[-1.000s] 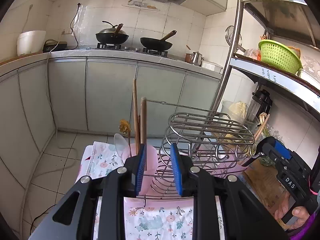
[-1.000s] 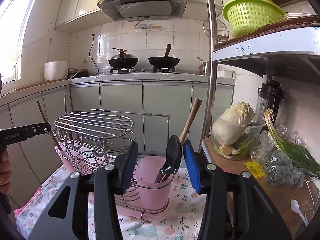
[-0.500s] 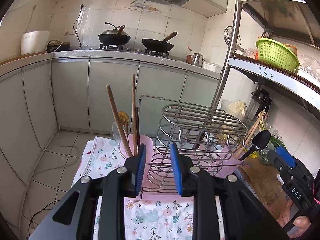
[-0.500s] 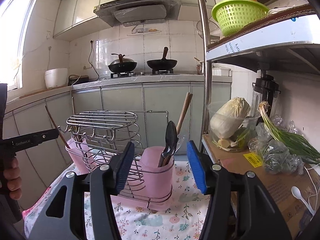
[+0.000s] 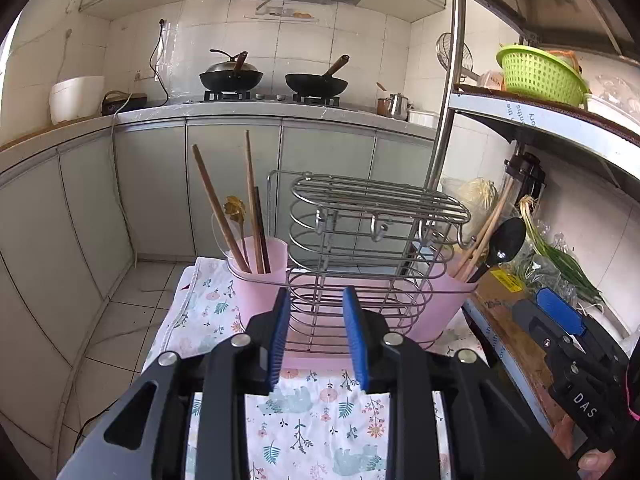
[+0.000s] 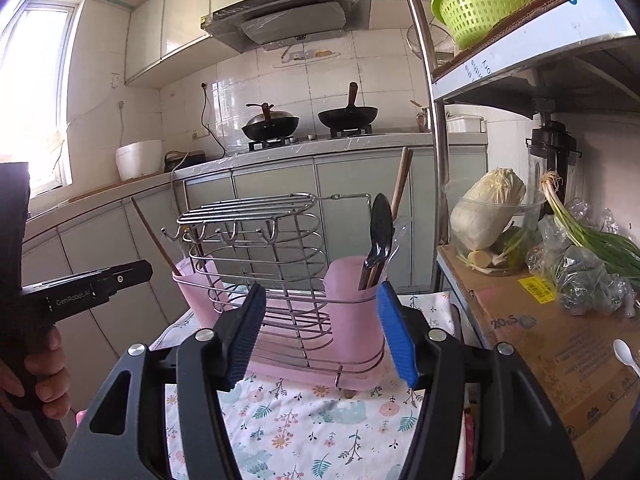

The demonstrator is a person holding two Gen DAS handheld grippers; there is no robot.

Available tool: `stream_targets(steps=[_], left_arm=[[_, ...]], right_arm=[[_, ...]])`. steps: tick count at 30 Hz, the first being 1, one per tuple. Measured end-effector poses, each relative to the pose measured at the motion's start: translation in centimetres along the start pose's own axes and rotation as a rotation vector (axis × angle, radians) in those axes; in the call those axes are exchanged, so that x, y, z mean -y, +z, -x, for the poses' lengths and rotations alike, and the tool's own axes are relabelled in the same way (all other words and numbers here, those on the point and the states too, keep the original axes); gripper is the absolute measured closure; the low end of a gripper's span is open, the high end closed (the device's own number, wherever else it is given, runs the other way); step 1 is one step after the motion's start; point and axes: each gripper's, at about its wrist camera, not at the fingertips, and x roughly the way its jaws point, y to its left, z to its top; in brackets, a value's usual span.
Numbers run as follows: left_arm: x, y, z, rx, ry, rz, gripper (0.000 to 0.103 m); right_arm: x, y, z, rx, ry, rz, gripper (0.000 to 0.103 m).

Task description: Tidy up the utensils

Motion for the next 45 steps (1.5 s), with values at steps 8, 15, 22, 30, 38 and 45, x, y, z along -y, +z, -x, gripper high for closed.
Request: stream_targets(steps=[8,15,22,30,38,45], left_arm=[[4.1,-1.3,1.1,0.016,0.025,-0.09,0.059],[4.5,-3.0,1.0,-0.032,0.038,-0.064,0.059],[2.4,-4.0,1.5,-0.059,0.043,0.025,0.059],[1.0,-4.9,3.0,-0.041,0.062,0.02,0.059],[0.5,-5.5,3.9,-0.033,0.059,0.002,0.059],[0.0,-6.0,4.0,-0.038,0.053,0.002,0.059]], right_arm=[[0.1,-1.2,0.5,-0.026,-0.01,-0.027,0.041],[0.0,-2.4,0.7,-0.066,-0.039,-0.025,0.035],[-1.8,-3.1,1.3,-0.081,-0.082,0.009,0.033],[-3.7,-3.5,1.5,-0.095,-0.112,0.011,0.033],[-5.2,-4.0,1.5,-0.102,-0.15,0.033,0.033],[-5.7,-4.0,1.3,-0.109,-0.181,0.031,0.033]])
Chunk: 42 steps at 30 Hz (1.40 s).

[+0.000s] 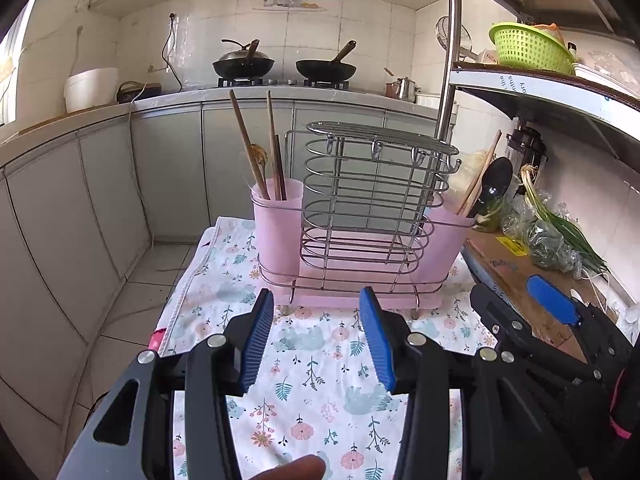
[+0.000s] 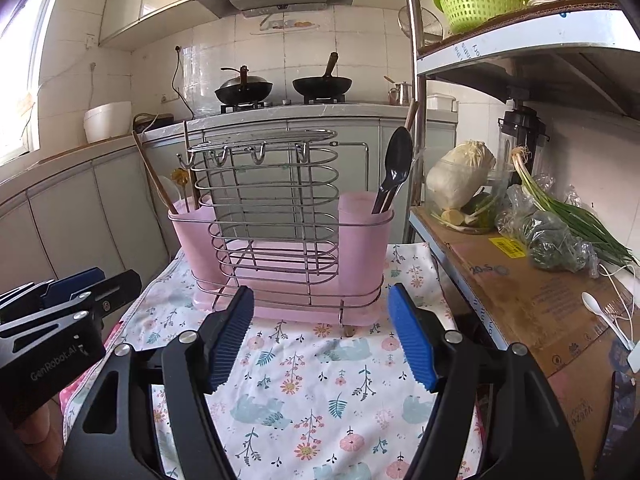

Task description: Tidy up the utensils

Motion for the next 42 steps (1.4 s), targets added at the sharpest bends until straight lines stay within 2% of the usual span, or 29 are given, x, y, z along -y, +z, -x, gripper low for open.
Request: stream_targets(steps=[42], left_arm=[[-0.2,-0.13,-0.42,-0.005,-0.013,-0.001,0.059]], right_arm=[[-1.04,0.06,-0.65,-0.017,-0.004,0.037,0.033]])
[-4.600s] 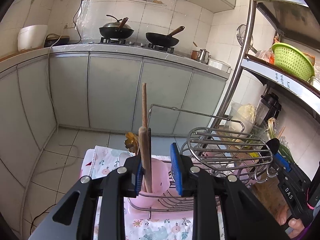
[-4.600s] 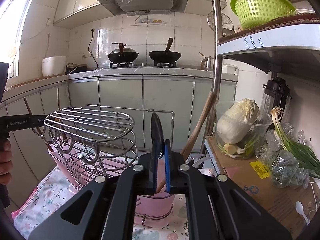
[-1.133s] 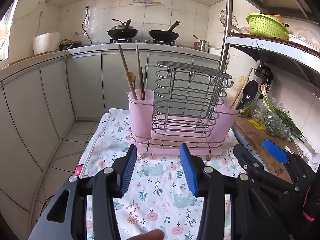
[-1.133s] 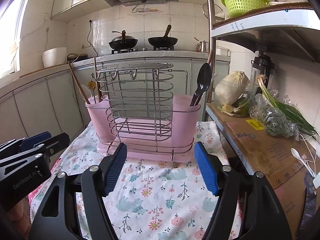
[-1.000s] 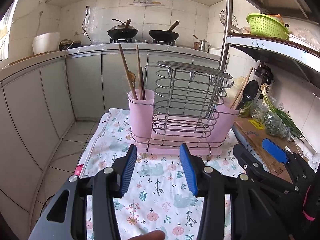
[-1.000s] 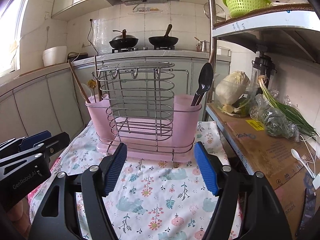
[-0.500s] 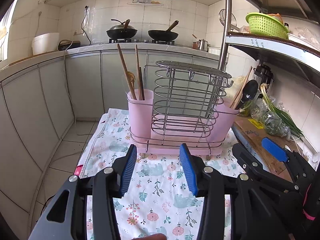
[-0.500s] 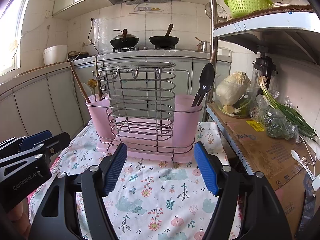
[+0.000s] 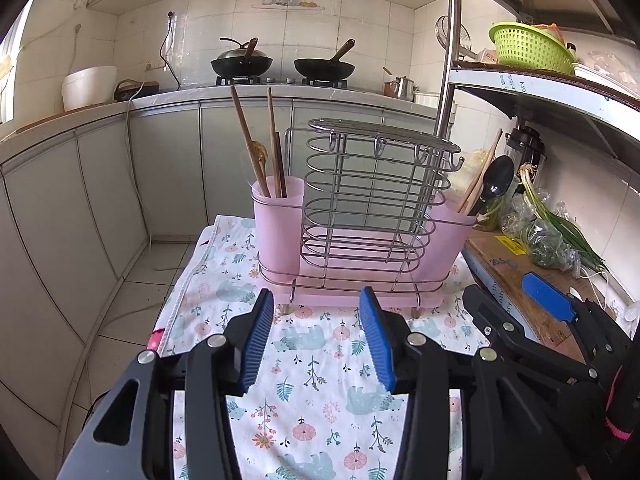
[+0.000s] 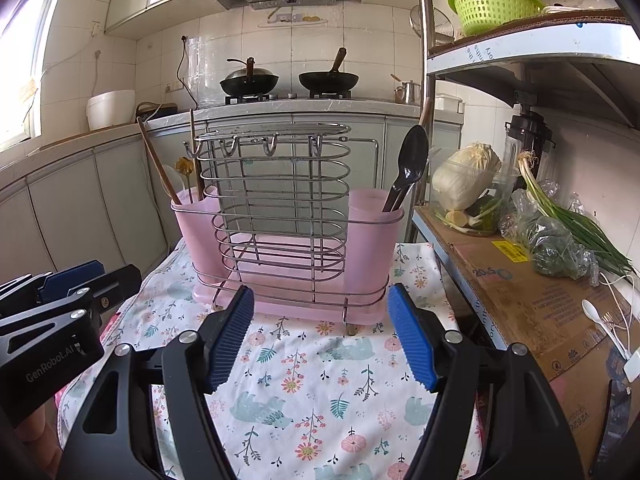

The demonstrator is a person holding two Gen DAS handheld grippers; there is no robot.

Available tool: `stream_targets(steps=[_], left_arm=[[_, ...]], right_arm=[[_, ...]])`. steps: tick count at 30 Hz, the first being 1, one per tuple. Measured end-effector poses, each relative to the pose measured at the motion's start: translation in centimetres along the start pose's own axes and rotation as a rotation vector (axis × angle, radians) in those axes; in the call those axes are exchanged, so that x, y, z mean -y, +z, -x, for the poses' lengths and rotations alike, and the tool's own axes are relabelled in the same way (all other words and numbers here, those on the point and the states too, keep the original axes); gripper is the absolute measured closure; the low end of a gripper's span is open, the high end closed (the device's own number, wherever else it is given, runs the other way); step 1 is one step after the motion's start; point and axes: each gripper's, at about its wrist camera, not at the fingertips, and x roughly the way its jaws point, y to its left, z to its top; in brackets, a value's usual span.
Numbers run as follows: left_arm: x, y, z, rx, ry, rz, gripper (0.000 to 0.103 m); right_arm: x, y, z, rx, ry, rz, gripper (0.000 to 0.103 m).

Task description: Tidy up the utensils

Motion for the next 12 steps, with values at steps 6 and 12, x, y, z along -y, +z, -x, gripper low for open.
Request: stream_targets(steps=[6,12], left_arm=[[0.04,-0.22,-0.2,-0.001,0.005,-0.002,0.059],[0.0,-0.42,-0.78,-0.018,0.001,-0.004,0.059]], right_arm=[[0.09,-0.2,-0.18,-0.008,0.001,0.003,0.033],[0.39,-0.48,-0.63,-0.016,0.0,-0.002,0.033]])
